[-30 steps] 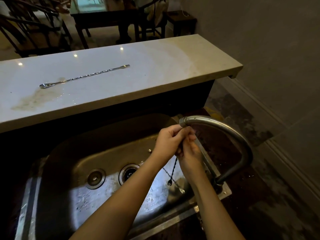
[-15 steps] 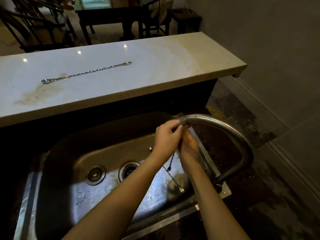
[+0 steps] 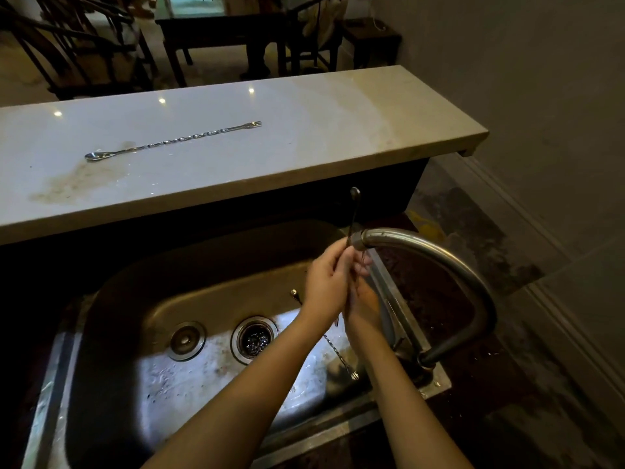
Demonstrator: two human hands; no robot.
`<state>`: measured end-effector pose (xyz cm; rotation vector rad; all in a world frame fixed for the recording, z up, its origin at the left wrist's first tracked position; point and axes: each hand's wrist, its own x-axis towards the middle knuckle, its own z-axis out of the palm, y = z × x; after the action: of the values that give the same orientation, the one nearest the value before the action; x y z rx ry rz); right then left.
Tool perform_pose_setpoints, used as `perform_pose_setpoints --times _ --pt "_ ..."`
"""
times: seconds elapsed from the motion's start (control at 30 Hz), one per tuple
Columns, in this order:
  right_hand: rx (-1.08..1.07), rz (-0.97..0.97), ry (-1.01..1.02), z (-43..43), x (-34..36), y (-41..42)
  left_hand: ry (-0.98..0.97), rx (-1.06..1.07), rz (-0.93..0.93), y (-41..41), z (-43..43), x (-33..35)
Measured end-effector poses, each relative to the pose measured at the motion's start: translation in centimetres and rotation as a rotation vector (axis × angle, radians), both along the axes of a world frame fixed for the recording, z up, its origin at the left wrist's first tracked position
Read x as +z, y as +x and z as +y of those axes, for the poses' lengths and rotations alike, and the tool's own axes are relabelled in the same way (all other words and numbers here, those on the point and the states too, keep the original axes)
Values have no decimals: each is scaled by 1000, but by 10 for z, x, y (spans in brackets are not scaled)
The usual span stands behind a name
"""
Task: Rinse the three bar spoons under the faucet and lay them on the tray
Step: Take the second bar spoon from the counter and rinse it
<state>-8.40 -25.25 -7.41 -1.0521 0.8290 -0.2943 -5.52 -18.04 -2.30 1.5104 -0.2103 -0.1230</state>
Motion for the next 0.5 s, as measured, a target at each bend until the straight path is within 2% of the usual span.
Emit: perform_pose_setpoints --times 0.03,0.07,0.13,0.2,0.23,0.3,0.4,0.5 --pt "232 4 -402 1 -4 -7 19 6 2 1 1 -4" --pt "473 -46 -646 3 -16 -10 25 6 15 2 2 -5" --pt "647 -22 -849 6 -36 -8 1 2 70 5 4 -7" --pt "687 -81 -748 7 -45 -14 -14 6 118 4 2 -10" --pt "675 -66 -650 7 -48 -15 -9 8 127 3 1 -11" --pt "654 -47 -590 7 -48 -18 10 -7 120 1 -4 -15" --pt "535 31 -634 6 -49 -24 40 -88 98 -4 -11 -18" --pt "588 31 -651 5 -47 -28 33 -120 82 -4 -12 -16"
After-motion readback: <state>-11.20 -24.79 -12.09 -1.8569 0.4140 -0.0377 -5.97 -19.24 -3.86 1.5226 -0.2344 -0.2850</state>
